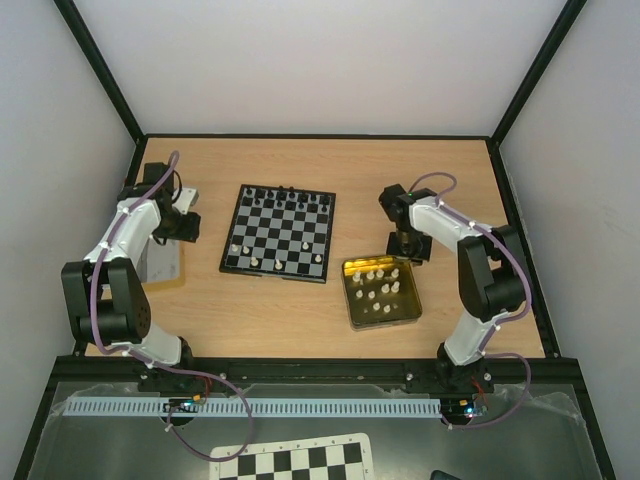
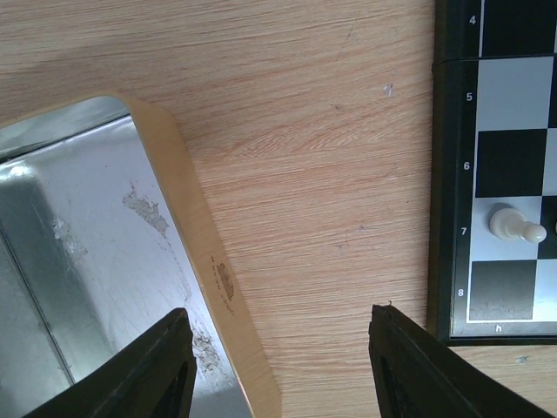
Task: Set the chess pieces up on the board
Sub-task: Move the storage box to the center of the board.
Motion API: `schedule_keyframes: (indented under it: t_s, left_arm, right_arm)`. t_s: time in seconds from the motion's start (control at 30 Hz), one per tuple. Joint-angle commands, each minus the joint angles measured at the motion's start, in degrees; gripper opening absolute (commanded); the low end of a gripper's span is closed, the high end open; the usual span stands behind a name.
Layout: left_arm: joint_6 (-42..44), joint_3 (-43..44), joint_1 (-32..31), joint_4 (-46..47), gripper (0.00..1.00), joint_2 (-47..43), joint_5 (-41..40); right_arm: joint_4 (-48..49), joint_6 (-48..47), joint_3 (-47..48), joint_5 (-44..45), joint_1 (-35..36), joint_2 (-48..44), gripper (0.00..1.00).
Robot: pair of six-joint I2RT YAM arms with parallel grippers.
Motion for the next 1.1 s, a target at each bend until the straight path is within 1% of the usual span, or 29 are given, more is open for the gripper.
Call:
schedule_keyframes:
  t_s: [0.0, 0.27, 0.5, 0.6, 0.7, 0.8, 0.87, 0.93, 0.97, 1.03, 1.07]
  left_arm:
    - [0.5, -1.3, 0.3, 0.2, 0.56, -0.7, 0.2]
    - [1.1, -1.5, 0.3, 0.3, 0.56, -0.9, -0.1]
    - [1.2, -0.7, 0.3, 0.5, 0.54, 0.0, 0.3]
    - [0.5, 1.5, 0.0, 0.9, 0.54, 2.0, 0.4]
    - [-0.3, 5.2, -0.4, 0.5, 0.54, 5.2, 0.4]
    - [-0.9, 9.0, -1.5, 1.0, 0.54, 8.4, 0.2]
    - [-1.7, 12.5, -2.8, 1.2, 0.56, 11.9, -0.6]
    - [-2.8, 18.5, -3.7, 0.3, 0.61, 16.6, 0.0]
    - [-3.6, 21.8, -3.9, -0.5, 0.63, 19.3, 0.7]
    - [-5.5, 28.8, -4.1, -2.1, 0.61, 24.2, 2.3]
    - [-6.3, 32.4, -4.3, -2.7, 0.58, 26.5, 2.5]
  right_arm:
    - [0.6, 1.1, 2.0, 3.0, -2.6, 1.0, 0.25]
    - [-1.0, 1.5, 3.9, 5.5, -3.4, 0.4, 0.26]
    - [-4.5, 2.0, 11.0, 9.0, -3.4, -3.6, 0.34]
    - [-5.7, 3.5, 14.2, 9.6, -3.3, -3.7, 0.37]
    - [-6.1, 3.5, 16.1, 9.3, -3.3, -3.5, 0.39]
    - [-5.2, 3.0, 17.4, 7.5, -3.4, -3.0, 0.47]
    - [-4.7, 2.7, 18.5, 6.1, -3.3, -2.2, 0.50]
    - [-4.8, 2.6, 20.2, 5.1, -3.4, -1.1, 0.50]
    - [-4.8, 2.6, 21.0, 4.6, -3.4, -0.6, 0.50]
    - [-5.0, 2.6, 22.5, 4.0, -3.4, -0.1, 0.50]
    - [-5.0, 2.6, 23.1, 3.9, -3.4, 0.1, 0.50]
